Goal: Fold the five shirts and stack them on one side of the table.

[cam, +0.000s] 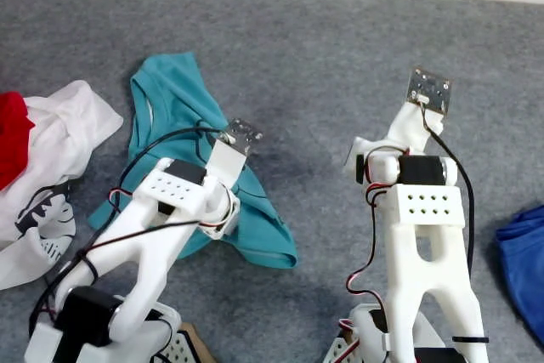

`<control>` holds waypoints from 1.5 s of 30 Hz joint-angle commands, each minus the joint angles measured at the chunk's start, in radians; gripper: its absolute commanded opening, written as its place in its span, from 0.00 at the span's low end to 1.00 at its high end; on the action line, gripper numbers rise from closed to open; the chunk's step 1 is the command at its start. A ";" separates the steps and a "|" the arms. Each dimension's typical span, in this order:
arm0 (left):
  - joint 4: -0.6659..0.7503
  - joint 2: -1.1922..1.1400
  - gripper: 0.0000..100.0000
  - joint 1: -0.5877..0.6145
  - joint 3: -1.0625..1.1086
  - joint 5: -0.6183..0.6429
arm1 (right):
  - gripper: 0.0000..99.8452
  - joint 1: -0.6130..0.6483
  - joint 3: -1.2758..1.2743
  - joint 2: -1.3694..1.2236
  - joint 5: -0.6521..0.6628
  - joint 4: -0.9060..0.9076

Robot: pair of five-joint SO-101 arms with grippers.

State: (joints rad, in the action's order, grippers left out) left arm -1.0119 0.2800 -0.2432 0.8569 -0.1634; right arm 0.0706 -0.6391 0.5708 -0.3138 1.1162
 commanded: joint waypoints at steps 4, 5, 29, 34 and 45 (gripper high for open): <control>0.048 -0.005 0.01 -0.010 -0.012 0.006 | 0.15 0.005 0.002 0.021 -0.005 -0.008; 0.044 -0.005 0.01 -0.010 -0.018 0.006 | 0.15 0.005 0.002 0.021 -0.005 -0.008; -0.689 -0.004 0.01 0.455 -0.659 -0.005 | 0.15 0.205 0.143 -0.168 0.095 -0.143; -0.684 -0.004 0.01 0.572 -0.657 -0.057 | 0.15 0.292 0.340 -0.427 0.097 -0.292; -0.683 -0.004 0.01 0.625 -0.627 -0.052 | 0.15 0.437 0.989 -0.995 0.098 -0.377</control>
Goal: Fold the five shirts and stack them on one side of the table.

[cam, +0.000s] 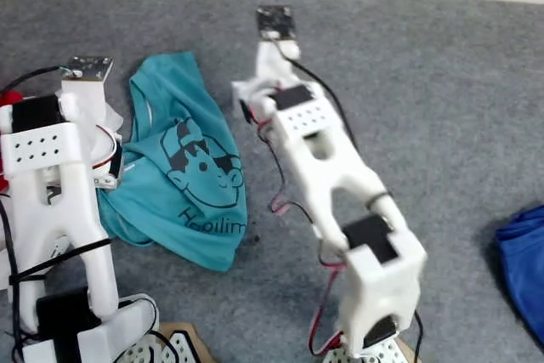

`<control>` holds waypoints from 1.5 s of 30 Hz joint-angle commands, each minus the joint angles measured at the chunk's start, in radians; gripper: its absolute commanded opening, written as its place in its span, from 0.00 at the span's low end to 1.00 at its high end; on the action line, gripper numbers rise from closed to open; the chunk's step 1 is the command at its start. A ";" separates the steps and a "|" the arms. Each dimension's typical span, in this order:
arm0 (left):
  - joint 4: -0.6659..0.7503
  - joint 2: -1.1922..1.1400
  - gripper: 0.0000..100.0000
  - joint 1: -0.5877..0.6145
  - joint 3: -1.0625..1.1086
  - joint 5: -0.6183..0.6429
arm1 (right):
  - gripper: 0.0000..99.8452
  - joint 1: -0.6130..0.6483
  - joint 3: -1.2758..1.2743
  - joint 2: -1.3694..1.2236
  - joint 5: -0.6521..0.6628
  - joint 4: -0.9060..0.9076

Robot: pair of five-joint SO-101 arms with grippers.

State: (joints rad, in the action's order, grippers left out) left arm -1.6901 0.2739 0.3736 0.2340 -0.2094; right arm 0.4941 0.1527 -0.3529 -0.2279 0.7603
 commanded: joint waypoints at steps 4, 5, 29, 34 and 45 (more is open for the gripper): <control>0.061 0.002 0.01 0.008 0.070 -0.006 | 0.15 0.045 0.355 -0.199 0.015 -0.021; 0.083 0.002 0.01 0.010 0.094 -0.006 | 0.15 0.059 0.389 -0.226 0.015 -0.021; 0.178 0.002 0.01 0.013 0.214 -0.006 | 0.14 0.252 1.221 -0.932 0.026 -0.025; 0.198 0.002 0.01 0.050 0.217 -0.006 | 0.02 0.255 1.227 -0.986 0.178 -0.027; 0.255 0.001 0.01 0.091 0.219 -0.006 | 0.01 0.148 1.429 -0.940 0.229 0.217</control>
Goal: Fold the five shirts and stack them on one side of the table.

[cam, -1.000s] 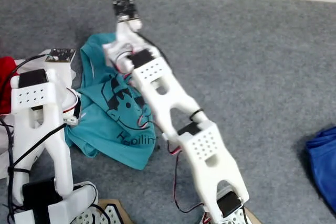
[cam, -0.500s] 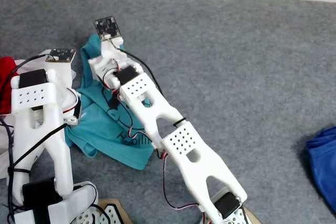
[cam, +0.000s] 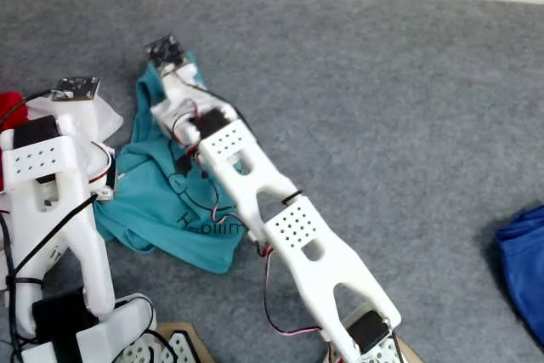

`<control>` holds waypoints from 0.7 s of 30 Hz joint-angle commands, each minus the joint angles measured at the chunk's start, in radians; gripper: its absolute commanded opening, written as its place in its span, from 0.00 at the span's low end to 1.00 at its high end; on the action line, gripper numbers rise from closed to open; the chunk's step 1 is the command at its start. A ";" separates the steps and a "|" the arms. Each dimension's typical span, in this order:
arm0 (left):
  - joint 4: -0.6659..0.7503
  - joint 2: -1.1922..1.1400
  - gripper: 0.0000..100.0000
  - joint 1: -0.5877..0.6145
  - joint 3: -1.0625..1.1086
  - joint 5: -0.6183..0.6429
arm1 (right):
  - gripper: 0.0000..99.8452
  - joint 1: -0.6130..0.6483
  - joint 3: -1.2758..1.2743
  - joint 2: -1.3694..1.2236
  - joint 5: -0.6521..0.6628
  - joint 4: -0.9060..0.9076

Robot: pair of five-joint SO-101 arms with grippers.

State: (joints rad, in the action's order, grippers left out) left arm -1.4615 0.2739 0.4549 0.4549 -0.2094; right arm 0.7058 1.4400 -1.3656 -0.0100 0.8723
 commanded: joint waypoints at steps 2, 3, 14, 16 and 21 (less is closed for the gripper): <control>0.035 0.001 0.01 0.010 -0.001 -0.005 | 0.01 -0.107 0.254 0.090 0.011 0.214; 0.035 0.001 0.01 0.010 -0.001 -0.005 | 0.01 -0.134 0.306 0.099 0.011 0.259; 0.204 0.001 0.01 -0.015 -0.010 0.075 | 0.01 -0.558 0.318 0.282 0.011 0.300; 0.284 0.001 0.01 -0.016 -0.010 0.184 | 0.01 -0.621 0.318 0.289 0.011 0.294; 0.482 0.001 0.01 -0.019 -0.010 0.413 | 0.01 -0.742 0.317 0.289 0.011 0.298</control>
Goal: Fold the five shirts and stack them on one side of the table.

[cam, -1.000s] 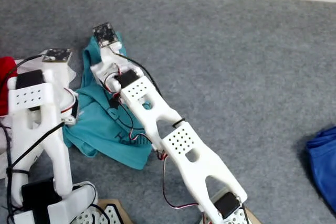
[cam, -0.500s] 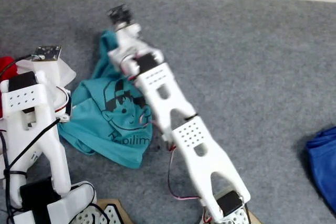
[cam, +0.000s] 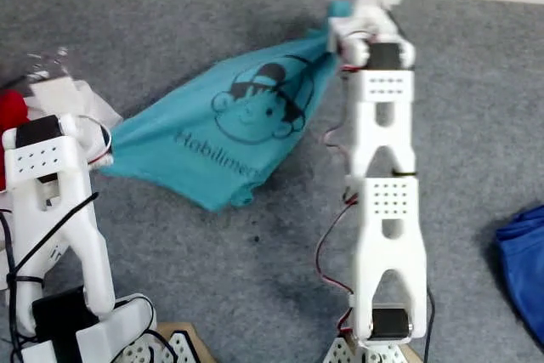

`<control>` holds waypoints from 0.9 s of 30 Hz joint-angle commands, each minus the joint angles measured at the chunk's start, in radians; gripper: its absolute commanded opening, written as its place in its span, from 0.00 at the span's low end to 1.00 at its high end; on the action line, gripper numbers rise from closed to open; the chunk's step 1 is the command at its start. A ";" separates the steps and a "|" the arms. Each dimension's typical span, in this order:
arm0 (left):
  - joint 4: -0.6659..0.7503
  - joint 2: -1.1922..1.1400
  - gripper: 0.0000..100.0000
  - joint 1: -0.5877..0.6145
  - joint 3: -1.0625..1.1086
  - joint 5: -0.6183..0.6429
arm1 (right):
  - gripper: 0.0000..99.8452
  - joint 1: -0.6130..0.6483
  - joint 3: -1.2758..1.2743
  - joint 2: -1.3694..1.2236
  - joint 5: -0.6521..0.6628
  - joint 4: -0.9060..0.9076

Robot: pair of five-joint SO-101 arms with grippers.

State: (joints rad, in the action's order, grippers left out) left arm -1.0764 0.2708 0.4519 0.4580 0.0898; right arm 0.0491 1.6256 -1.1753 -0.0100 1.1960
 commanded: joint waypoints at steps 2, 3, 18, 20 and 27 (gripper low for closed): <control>0.160 0.004 0.01 -0.016 -0.013 0.166 | 0.01 -0.117 0.130 0.097 0.011 -0.013; 0.184 0.004 0.01 -0.016 -0.013 0.186 | 0.01 -0.128 0.131 0.097 0.011 0.005; 0.295 0.004 0.01 -0.050 -0.041 0.310 | 0.01 -0.133 0.131 0.429 0.020 0.570; 0.295 0.004 0.01 -0.054 -0.045 0.310 | 0.03 -0.140 0.107 0.472 0.058 0.572; 0.298 -0.001 0.01 -0.061 -0.045 0.310 | 0.17 -0.157 -0.145 0.512 0.081 0.550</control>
State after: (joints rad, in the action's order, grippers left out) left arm -0.7986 0.2662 0.4058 0.4580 0.3936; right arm -0.1074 1.5459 -0.7196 0.0575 1.7499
